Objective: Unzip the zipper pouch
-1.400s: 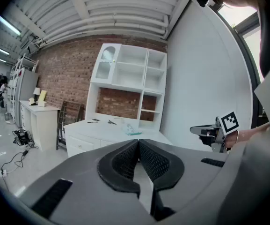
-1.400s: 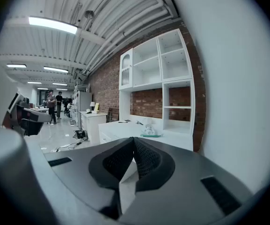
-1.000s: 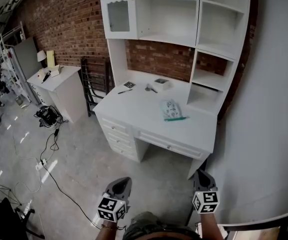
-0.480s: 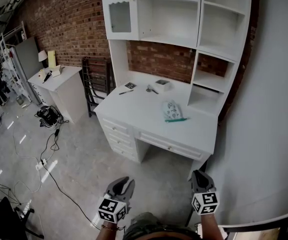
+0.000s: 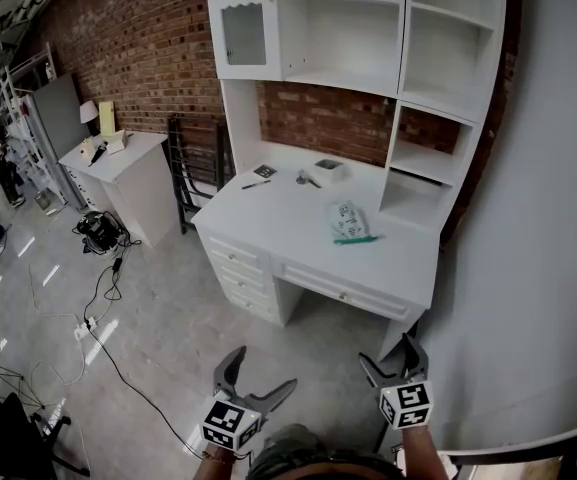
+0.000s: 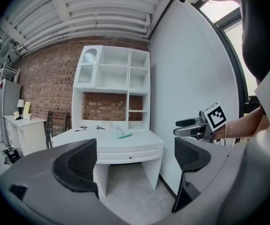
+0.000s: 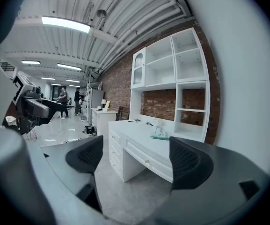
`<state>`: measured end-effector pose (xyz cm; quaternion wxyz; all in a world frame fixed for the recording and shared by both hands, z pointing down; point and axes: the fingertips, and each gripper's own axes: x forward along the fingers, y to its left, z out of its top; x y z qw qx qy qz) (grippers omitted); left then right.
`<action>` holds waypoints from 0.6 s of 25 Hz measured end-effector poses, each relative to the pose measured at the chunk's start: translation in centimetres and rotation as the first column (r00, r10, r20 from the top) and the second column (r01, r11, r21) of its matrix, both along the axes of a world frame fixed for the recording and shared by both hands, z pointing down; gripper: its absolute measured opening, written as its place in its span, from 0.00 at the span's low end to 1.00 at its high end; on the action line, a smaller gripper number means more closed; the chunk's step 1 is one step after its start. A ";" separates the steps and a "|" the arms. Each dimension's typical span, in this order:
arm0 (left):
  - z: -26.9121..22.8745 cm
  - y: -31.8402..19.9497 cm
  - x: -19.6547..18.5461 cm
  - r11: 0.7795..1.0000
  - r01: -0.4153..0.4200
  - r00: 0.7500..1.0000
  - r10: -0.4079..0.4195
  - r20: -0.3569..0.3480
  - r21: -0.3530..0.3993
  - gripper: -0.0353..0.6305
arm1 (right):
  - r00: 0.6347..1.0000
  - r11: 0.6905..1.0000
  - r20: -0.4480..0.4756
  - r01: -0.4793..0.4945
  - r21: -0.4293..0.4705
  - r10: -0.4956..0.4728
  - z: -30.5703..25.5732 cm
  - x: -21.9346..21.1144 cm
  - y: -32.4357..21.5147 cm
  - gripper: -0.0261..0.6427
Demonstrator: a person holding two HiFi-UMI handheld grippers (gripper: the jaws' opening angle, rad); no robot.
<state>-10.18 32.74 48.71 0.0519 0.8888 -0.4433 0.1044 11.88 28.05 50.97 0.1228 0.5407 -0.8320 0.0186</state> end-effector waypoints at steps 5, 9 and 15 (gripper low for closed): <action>-0.8 -0.4 -0.3 1.000 0.019 0.997 -0.018 -0.077 0.013 0.91 | 0.998 0.998 0.015 0.057 0.003 -0.057 0.1 -1.3 0.1 0.84; -0.3 -0.3 -0.4 1.000 0.014 0.997 -0.014 -0.082 0.008 0.91 | 0.997 0.998 0.059 0.058 0.001 -0.058 0.2 -1.7 0.2 0.90; 0.6 0.6 0.3 0.998 -0.059 0.997 0.059 -0.043 -0.013 0.91 | 0.996 0.998 0.067 0.061 0.008 -0.062 0.1 -2.0 0.2 0.90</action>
